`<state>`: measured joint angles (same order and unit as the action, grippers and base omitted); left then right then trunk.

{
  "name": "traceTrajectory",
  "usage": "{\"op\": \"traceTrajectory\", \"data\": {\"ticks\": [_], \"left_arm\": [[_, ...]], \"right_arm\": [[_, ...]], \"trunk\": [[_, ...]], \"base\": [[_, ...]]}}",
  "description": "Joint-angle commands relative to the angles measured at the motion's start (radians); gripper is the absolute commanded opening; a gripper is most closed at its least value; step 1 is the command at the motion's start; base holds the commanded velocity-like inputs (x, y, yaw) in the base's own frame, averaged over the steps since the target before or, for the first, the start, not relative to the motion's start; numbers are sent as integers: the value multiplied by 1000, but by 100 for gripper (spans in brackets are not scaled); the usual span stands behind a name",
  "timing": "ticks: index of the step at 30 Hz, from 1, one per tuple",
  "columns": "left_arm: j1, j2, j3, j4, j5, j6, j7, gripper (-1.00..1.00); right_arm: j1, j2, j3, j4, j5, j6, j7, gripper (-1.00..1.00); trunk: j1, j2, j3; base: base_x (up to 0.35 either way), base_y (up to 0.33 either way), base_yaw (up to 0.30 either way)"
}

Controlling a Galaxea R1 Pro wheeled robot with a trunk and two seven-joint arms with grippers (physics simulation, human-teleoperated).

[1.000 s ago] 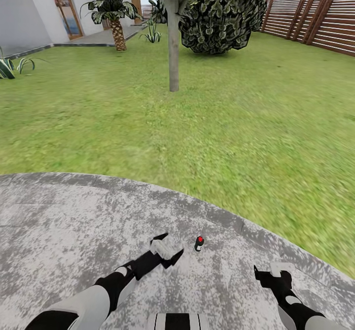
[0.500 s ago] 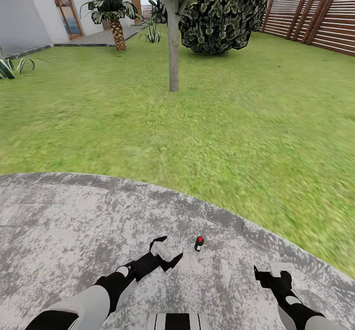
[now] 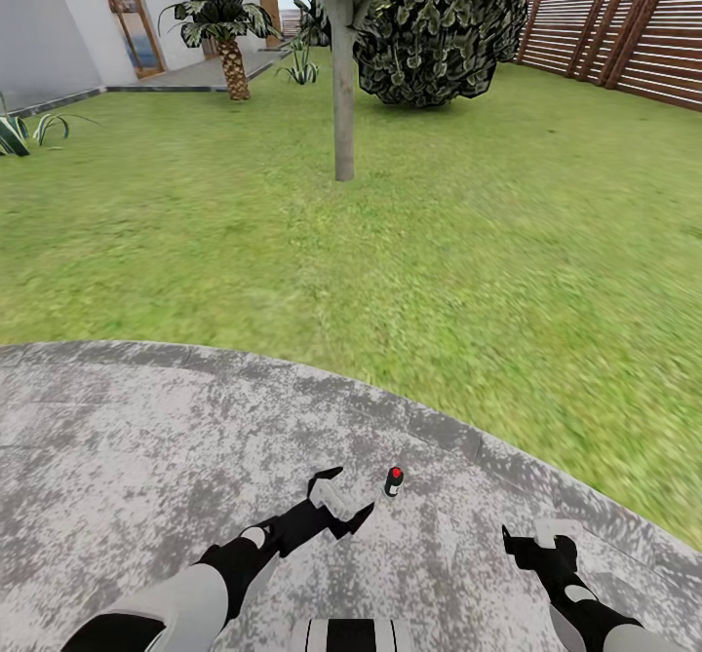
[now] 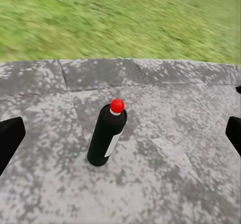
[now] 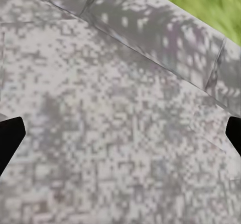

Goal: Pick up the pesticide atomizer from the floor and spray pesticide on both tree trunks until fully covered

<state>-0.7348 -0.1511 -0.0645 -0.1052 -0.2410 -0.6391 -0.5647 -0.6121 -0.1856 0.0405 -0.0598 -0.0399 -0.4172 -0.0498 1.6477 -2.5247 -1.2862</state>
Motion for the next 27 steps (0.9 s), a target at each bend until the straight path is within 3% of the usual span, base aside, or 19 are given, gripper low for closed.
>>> {"op": "traceTrajectory", "data": {"ticks": [1,6,10,27], "left_arm": [[0,-1,-1,0,0,0,0,100],[0,-4,-4,-1,0,0,0,100],[0,-23,-6,-3,0,1,1,100],[0,-23,-6,-39,-1,5,2,100]], "right_arm": [[0,0,0,0,0,0,0,100],[0,0,0,0,0,0,0,100],[0,0,1,0,0,0,0,100],[0,2,0,0,0,0,1,100]], "trunk": [[0,0,0],[0,0,0],[0,0,0],[0,0,0]], "base": [[0,0,0],[0,0,0],[0,0,0],[0,0,0]]}}
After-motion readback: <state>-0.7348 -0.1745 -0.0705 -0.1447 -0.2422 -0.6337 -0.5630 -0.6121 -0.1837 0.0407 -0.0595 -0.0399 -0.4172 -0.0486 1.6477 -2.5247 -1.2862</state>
